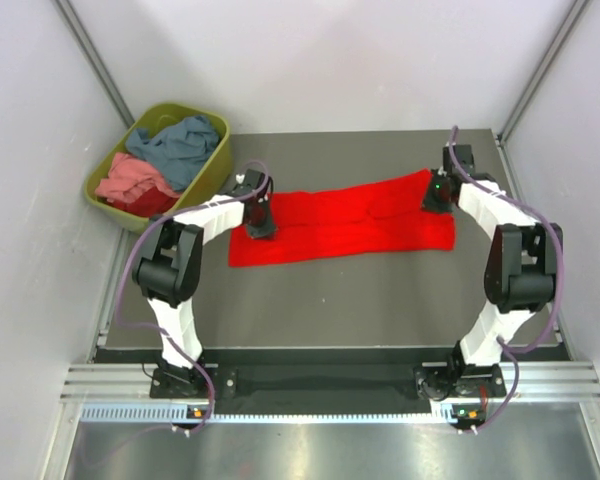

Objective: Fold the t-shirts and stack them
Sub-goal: Fold the tshirt

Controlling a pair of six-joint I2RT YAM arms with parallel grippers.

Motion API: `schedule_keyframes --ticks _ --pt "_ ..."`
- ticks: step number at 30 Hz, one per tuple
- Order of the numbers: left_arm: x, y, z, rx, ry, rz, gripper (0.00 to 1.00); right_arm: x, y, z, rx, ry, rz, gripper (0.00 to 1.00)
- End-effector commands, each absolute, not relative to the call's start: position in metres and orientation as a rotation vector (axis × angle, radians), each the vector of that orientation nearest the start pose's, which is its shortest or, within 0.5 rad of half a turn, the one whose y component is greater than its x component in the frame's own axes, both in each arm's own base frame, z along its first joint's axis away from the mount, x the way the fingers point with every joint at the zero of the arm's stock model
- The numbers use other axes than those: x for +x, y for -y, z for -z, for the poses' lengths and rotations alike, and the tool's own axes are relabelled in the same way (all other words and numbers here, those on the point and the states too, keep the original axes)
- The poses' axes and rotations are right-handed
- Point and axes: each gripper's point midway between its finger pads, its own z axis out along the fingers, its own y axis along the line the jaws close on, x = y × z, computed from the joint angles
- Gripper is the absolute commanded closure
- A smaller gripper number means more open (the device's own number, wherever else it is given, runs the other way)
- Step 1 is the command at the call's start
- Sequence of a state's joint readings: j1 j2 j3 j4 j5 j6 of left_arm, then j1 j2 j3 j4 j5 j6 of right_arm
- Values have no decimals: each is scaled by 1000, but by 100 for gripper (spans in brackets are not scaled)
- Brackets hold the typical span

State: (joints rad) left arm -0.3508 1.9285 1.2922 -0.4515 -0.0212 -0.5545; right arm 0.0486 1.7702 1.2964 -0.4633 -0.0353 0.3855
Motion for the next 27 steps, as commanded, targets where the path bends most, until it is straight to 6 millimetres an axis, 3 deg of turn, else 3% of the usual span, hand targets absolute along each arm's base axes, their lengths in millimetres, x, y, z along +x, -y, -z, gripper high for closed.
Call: schedule_keyframes --ticks 1,5,10,15,17,18,22,25,26,27 --pt "352 135 -11 -349 -2790 94 78 445 -24 -93 482 -2441 -185 88" --pt "352 136 -34 -347 -2752 85 78 460 -21 -83 501 -2430 -187 89" --pt "373 143 -97 -306 -2647 149 76 474 -13 -57 533 -2455 -118 90" --pt "389 164 -164 -221 -2511 329 74 481 -7 -39 561 -2458 -84 92" --pt "391 168 -177 -182 -2483 368 73 482 -6 -34 551 -2475 -59 92" --pt "389 173 -186 -158 -2469 414 73 481 16 -25 612 -2482 -26 92" --pt "384 176 -191 -114 -2471 434 73 484 38 -14 658 -2492 12 93" --pt "383 179 -186 -100 -2490 454 73 496 50 -9 673 -2499 11 93" --pt "383 181 -183 -95 -2498 461 73 509 53 -19 663 -2472 12 93" --pt "385 183 -181 -92 -2498 469 73 513 56 -12 666 -2482 21 93"
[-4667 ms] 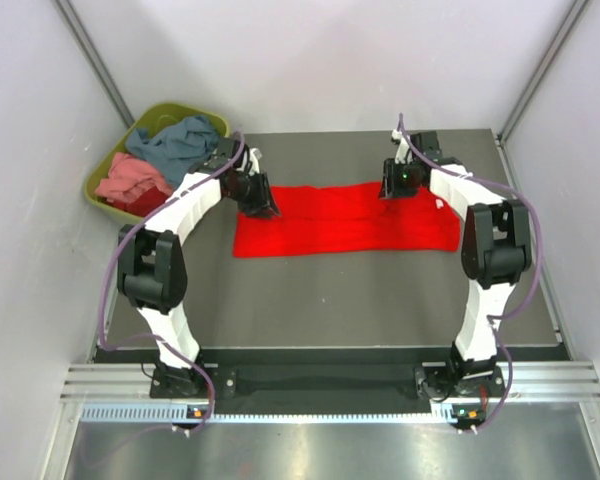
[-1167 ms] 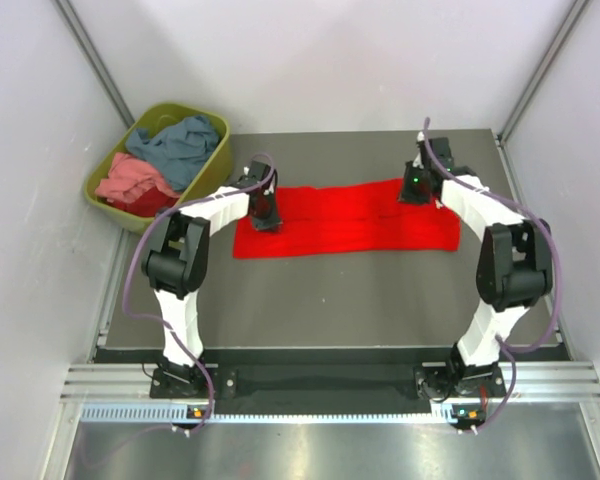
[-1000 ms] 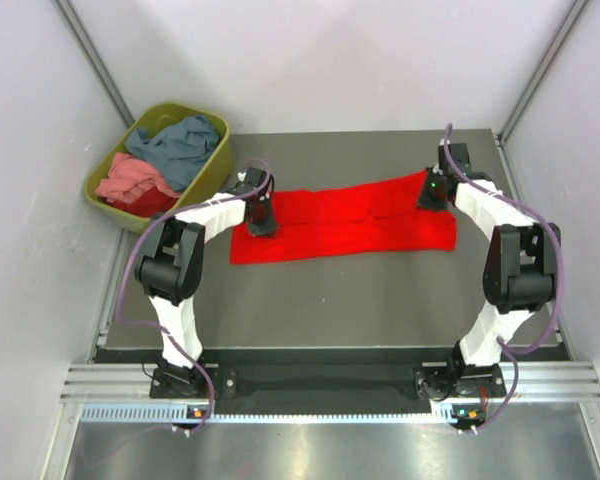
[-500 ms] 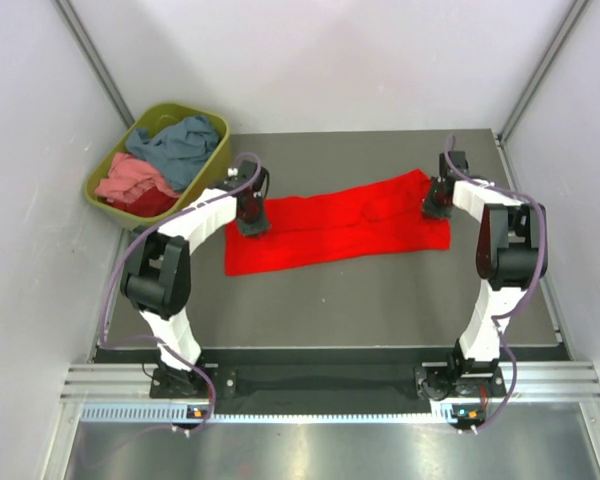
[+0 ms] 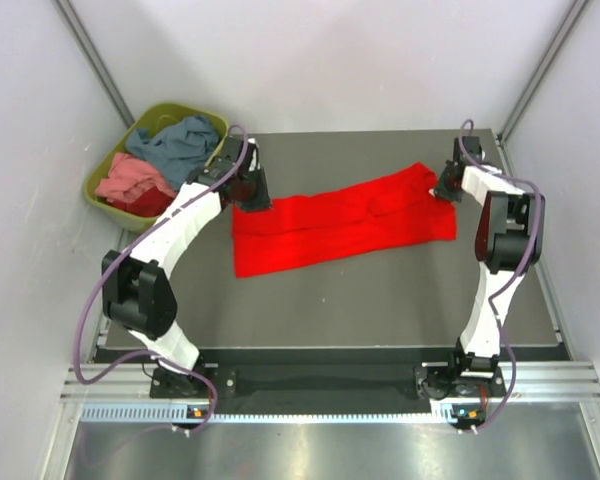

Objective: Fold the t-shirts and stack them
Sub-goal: Fold the tshirt

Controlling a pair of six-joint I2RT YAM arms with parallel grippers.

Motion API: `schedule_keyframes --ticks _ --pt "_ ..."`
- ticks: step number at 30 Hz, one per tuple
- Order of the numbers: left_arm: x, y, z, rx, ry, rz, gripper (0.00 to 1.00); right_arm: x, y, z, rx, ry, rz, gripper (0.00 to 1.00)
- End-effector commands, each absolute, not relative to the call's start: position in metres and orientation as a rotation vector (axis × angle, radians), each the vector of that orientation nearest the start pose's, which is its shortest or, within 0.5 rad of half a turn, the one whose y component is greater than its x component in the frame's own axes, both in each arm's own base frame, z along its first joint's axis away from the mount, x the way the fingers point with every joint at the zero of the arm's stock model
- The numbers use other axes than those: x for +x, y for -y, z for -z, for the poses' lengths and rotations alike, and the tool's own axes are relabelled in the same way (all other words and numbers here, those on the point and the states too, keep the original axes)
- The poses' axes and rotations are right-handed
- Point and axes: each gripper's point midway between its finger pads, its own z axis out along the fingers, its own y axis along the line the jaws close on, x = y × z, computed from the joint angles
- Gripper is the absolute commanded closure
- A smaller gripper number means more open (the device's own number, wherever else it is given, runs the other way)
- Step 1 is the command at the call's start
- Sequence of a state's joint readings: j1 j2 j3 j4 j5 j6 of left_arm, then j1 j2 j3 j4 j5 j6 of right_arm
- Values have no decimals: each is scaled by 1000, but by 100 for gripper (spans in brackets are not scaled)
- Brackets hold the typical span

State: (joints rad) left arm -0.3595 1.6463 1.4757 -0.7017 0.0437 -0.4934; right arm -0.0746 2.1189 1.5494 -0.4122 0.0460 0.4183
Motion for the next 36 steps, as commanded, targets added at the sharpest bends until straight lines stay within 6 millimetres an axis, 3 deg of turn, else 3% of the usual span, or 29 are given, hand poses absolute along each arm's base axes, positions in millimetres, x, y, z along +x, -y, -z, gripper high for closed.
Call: schedule_keyframes --ticks 1,2,4,5,7,8,9,10,11,12,13,15,16,19,23,24,26,27,29,30,32,33,34,35,36 --pt "386 184 -180 -87 -2500 475 73 516 57 -11 667 -2488 22 93" --pt "390 186 -175 -87 -2510 474 73 532 58 -22 653 -2455 11 93" --pt "395 189 -171 -84 -2521 474 73 540 55 -11 647 -2479 -12 93" --pt "400 192 -167 -82 -2530 479 73 555 56 -23 637 -2444 -27 93" --pt "407 196 -164 -84 -2533 487 73 563 57 -11 644 -2463 -29 93" --pt "414 199 -161 -83 -2537 489 73 579 59 -24 634 -2420 -36 93" --pt "419 200 -160 -82 -2536 485 73 583 62 -14 645 -2427 -41 93" --pt "421 200 -157 -77 -2550 469 73 599 66 -28 646 -2377 -57 93" --pt "431 201 -153 -74 -2551 450 73 606 66 -30 648 -2363 -88 92" --pt "438 195 -150 -86 -2548 395 73 612 69 -20 661 -2363 -105 92" --pt "444 192 -147 -78 -2550 371 73 628 73 -35 661 -2298 -125 92" --pt "459 189 -137 -81 -2552 343 71 642 69 -35 638 -2265 -204 92" --pt "464 187 -133 -67 -2557 333 70 654 69 -45 620 -2217 -227 92" --pt "481 183 -122 -27 -2560 293 67 665 67 -59 575 -2166 -268 92" --pt "493 163 -93 16 -2616 155 62 662 63 -84 535 -2141 -328 89" --pt "494 153 -87 31 -2631 128 60 660 62 -105 521 -2114 -338 87" --pt "493 146 -70 47 -2672 131 59 651 58 -113 507 -2111 -360 85" --pt "493 138 -65 56 -2685 127 59 648 57 -142 485 -2068 -364 82" --pt "489 132 -54 82 -2720 120 59 638 55 -153 489 -2064 -375 81" --pt "489 128 -50 111 -2725 100 58 633 53 -177 478 -2031 -381 79" --pt "485 122 -41 129 -2747 55 58 622 50 -185 484 -2033 -397 77" --pt "485 119 -38 134 -2753 52 58 614 50 -204 481 -2012 -396 75" --pt "486 118 -35 130 -2755 53 58 606 48 -197 495 -2033 -399 75" --pt "487 118 -32 128 -2758 51 58 599 45 -212 492 -2013 -408 74" --pt "487 120 -30 135 -2760 61 58 594 43 -213 495 -2015 -418 73"
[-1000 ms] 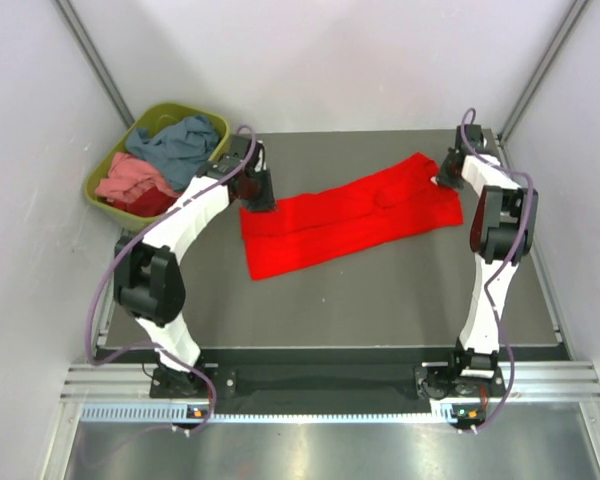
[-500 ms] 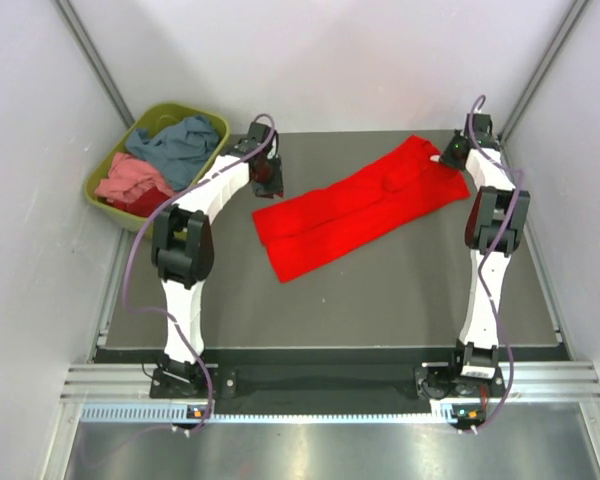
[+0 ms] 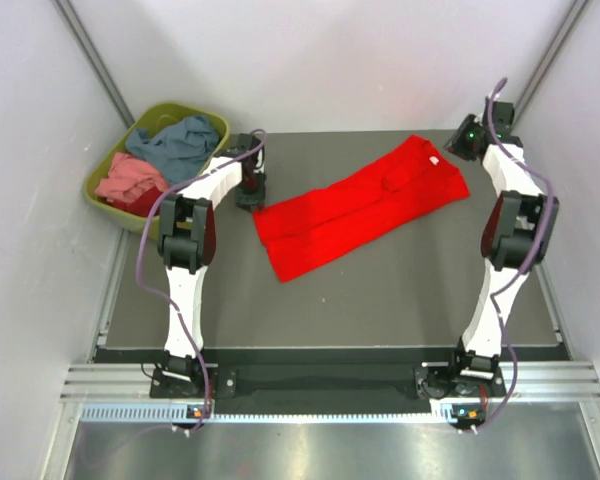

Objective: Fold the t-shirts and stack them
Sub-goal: Fold the tshirt

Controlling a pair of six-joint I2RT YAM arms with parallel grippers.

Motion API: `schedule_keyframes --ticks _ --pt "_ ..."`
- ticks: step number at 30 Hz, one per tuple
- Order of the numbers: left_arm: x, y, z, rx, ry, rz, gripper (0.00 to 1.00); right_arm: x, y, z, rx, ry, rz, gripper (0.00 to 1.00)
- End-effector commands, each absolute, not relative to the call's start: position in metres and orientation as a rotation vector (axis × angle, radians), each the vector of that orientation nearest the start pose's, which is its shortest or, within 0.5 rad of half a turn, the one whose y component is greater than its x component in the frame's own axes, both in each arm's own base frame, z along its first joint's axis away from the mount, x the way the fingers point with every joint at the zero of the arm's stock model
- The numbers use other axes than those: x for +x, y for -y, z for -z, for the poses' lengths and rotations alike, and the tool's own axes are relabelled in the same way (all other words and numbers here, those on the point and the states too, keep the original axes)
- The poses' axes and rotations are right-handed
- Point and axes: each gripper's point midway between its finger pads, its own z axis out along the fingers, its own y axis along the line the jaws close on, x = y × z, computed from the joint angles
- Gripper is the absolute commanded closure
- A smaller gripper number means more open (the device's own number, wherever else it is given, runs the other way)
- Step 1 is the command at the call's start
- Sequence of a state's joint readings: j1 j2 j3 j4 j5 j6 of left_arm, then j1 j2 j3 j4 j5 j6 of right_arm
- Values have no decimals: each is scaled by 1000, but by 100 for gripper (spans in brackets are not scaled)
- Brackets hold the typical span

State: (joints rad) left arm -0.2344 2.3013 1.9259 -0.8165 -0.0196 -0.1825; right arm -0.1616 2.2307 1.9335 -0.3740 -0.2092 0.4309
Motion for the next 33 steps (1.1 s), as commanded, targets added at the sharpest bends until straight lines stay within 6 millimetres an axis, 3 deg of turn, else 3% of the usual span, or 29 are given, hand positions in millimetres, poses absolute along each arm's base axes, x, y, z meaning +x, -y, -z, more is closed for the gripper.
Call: schedule_keyframes --ticks 1,2,4,5,7,9,10,12,13,15,16,18,21,24,29,33 --pt "487 121 -25 145 -2766 79 60 585 39 -202 502 -2046 -432 73" --pt "486 122 -22 154 -2773 87 61 577 37 -211 494 -2039 -442 72" --pt "482 121 -14 154 -2800 81 68 560 33 -195 517 -2089 -447 71" --pt "478 121 -12 144 -2819 79 78 552 31 -203 507 -2082 -450 68" --pt "470 120 -9 126 -2849 75 90 533 29 -187 516 -2129 -441 66" --pt "461 119 -9 81 -2880 74 100 517 27 -191 517 -2132 -430 63" --pt "453 117 -10 60 -2892 64 100 505 25 -176 534 -2170 -433 63" --pt "444 114 -12 0 -2907 44 100 492 21 -175 537 -2174 -444 59" --pt "432 110 -11 -21 -2931 27 100 481 18 -159 549 -2206 -454 59" --pt "418 106 -10 -64 -2961 7 100 473 14 -158 538 -2199 -473 55" --pt "403 101 -7 -81 -2984 -22 100 466 13 -147 547 -2217 -472 55" --pt "387 94 -4 -112 -2999 -49 100 463 13 -146 549 -2192 -470 54" --pt "345 87 7 -158 -3060 -65 100 454 12 -123 567 -2224 -476 53" --pt "329 80 0 -175 -3036 -88 100 452 11 -105 605 -2241 -485 53" --pt "316 69 -10 -188 -3030 -160 100 465 13 -86 621 -2231 -505 53" --pt "316 62 -24 -228 -2983 -204 97 484 15 -87 628 -2178 -524 53"
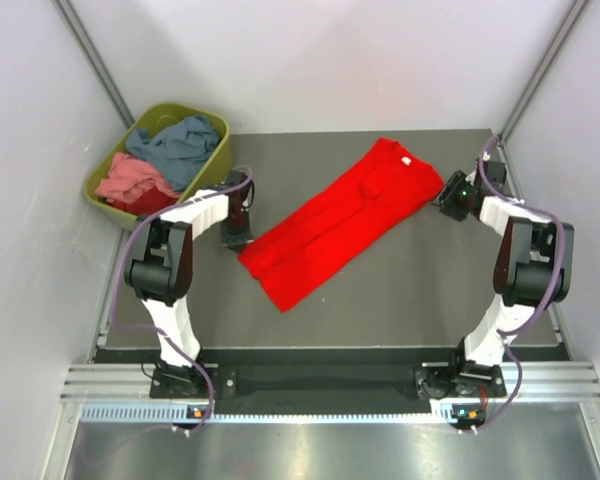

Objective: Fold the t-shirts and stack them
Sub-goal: Fold the tshirt

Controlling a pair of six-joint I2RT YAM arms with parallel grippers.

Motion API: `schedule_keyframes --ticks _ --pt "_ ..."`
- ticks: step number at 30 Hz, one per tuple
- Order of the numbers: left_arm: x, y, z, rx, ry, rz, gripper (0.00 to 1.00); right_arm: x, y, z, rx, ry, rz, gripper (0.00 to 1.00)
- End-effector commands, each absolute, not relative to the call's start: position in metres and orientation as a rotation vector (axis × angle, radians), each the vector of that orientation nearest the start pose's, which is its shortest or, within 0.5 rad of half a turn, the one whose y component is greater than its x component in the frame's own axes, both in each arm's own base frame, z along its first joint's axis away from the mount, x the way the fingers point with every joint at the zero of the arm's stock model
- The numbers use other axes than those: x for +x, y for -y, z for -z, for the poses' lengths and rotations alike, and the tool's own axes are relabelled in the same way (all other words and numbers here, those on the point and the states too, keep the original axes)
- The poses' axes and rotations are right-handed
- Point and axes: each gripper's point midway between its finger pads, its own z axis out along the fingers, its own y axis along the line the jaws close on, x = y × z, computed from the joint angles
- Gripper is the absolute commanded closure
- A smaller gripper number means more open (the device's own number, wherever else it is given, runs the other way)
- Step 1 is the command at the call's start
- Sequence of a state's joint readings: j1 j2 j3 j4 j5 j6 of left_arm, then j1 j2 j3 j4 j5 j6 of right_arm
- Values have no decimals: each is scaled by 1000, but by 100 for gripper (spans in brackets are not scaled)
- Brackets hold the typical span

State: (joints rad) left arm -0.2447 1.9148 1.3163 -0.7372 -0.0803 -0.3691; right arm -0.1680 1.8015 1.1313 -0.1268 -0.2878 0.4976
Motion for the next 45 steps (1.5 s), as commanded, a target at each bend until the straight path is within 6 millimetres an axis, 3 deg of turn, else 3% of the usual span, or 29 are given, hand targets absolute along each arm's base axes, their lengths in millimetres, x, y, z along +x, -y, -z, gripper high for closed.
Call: schedule_keyframes --ticks 1,5,7,12,19,22,25,26,28,29,32,33,34,35,36,37,38,39,40,41,43,45 --pt "320 58 -29 -230 -2962 -231 94 488 16 -85 634 -2176 -525 53" --pt "336 43 -45 -252 -2900 -376 79 497 24 -71 691 -2187 -510 53" --pt "350 43 -58 -266 -2854 -377 70 508 27 -75 687 -2150 -514 53" --pt "376 58 -86 -270 -2787 -265 66 522 25 -64 690 -2148 -546 54" --pt "391 84 -122 -191 -2725 -67 66 532 23 -50 717 -2149 -577 57" --pt "394 98 -135 -164 -2705 51 66 533 25 -42 748 -2172 -559 62" --pt "397 116 -146 -125 -2678 184 66 538 28 -37 767 -2179 -543 78" --pt "396 123 -147 -109 -2681 239 66 544 30 -41 762 -2171 -535 88" --pt "396 130 -148 -100 -2681 274 66 544 34 -30 783 -2212 -506 97" --pt "395 131 -148 -95 -2684 276 66 555 37 -39 762 -2196 -498 100" --pt "392 140 -142 -80 -2707 315 65 563 43 -27 764 -2239 -460 100" --pt "389 144 -136 -76 -2725 344 65 578 47 -41 744 -2210 -454 100" --pt "390 151 -134 -65 -2719 382 64 579 48 -27 756 -2247 -447 100" --pt "385 159 -126 -53 -2744 439 64 595 52 -42 728 -2213 -446 100" --pt "384 164 -123 -46 -2749 464 63 602 53 -45 719 -2209 -446 100" --pt "382 170 -119 -34 -2759 488 63 602 54 -28 732 -2249 -441 100" --pt "381 177 -116 -17 -2762 516 62 608 56 -29 725 -2244 -440 99" --pt "378 179 -105 -10 -2790 508 62 622 59 -45 706 -2206 -445 99" --pt "375 185 -101 12 -2805 510 62 624 61 -34 717 -2224 -448 98" --pt "373 187 -96 29 -2817 503 62 635 64 -47 704 -2190 -450 98" --pt "369 192 -83 50 -2849 494 61 640 68 -42 709 -2189 -454 96" --pt "369 191 -72 62 -2868 475 60 647 70 -51 702 -2164 -458 94"
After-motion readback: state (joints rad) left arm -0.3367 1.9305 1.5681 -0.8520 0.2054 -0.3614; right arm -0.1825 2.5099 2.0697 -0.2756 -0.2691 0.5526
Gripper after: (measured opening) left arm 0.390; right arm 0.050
